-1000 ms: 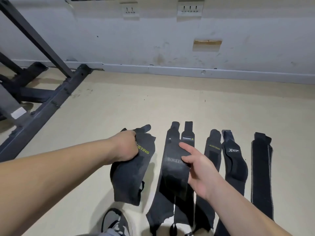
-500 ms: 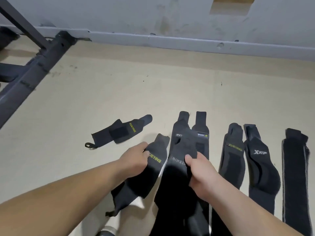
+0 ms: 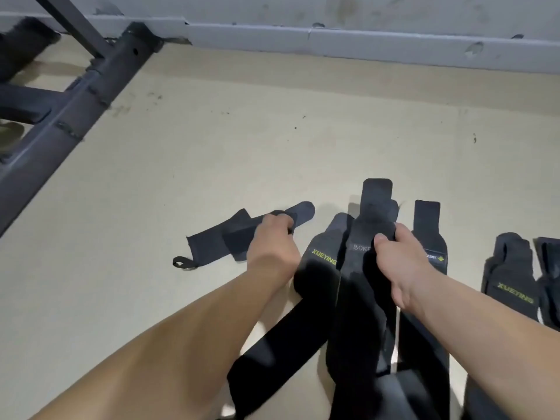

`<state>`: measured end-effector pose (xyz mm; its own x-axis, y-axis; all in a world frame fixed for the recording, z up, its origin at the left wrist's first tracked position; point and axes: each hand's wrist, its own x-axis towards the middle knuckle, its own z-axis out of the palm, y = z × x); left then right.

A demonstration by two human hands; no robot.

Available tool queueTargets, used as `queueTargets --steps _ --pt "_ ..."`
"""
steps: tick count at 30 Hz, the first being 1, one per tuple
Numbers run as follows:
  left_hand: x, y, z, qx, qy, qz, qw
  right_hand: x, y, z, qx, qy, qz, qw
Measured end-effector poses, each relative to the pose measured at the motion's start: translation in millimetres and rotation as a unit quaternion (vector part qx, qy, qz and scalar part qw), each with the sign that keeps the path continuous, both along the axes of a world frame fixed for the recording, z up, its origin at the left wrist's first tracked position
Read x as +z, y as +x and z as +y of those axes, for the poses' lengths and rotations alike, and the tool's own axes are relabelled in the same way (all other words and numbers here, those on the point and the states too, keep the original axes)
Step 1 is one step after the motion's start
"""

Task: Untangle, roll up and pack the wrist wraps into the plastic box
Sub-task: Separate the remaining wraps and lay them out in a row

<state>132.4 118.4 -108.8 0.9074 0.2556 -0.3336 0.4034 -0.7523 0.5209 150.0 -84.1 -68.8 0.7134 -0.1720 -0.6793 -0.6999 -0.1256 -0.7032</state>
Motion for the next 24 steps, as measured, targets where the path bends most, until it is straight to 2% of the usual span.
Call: queueTargets --steps 2,3,5,7,12,15,17,19,22,23,24 --pt "-4 2 21 -0.019 0.128 -0.009 0.992 -7 5 -4 -0.005 -0.013 0.015 1.0" --pt "-7 2 31 -0.038 0.18 0.016 0.983 -11 4 -7 -0.005 -0.015 0.024 1.0" --pt "-13 1 47 -0.061 0.23 0.074 0.968 -18 1 -14 -0.009 -0.031 0.031 0.999" --pt "-15 -3 55 -0.059 0.239 0.115 0.963 -19 -4 -20 -0.012 -0.049 0.034 0.998" --pt "-16 -18 56 -0.011 0.239 0.153 0.959 -16 -12 -27 0.016 -0.092 0.033 0.995" --pt "-17 -24 54 -0.005 0.229 0.141 0.963 -12 -17 -20 0.105 -0.227 0.012 0.968" --pt "-18 -31 52 -0.024 0.198 0.133 0.971 -8 -26 -11 0.163 -0.282 -0.048 0.944" --pt "-19 -39 50 -0.009 0.118 0.107 0.987 -7 -34 -4 0.203 -0.273 -0.11 0.934" --pt "-6 -44 41 0.028 0.05 0.024 0.998 -9 -47 9 0.27 -0.335 -0.22 0.876" --pt "2 -44 36 0.03 0.035 0.0 0.999 -13 -50 14 0.292 -0.332 -0.273 0.854" --pt "12 -42 29 0.024 0.018 -0.023 0.999 -16 -52 20 0.296 -0.311 -0.301 0.851"
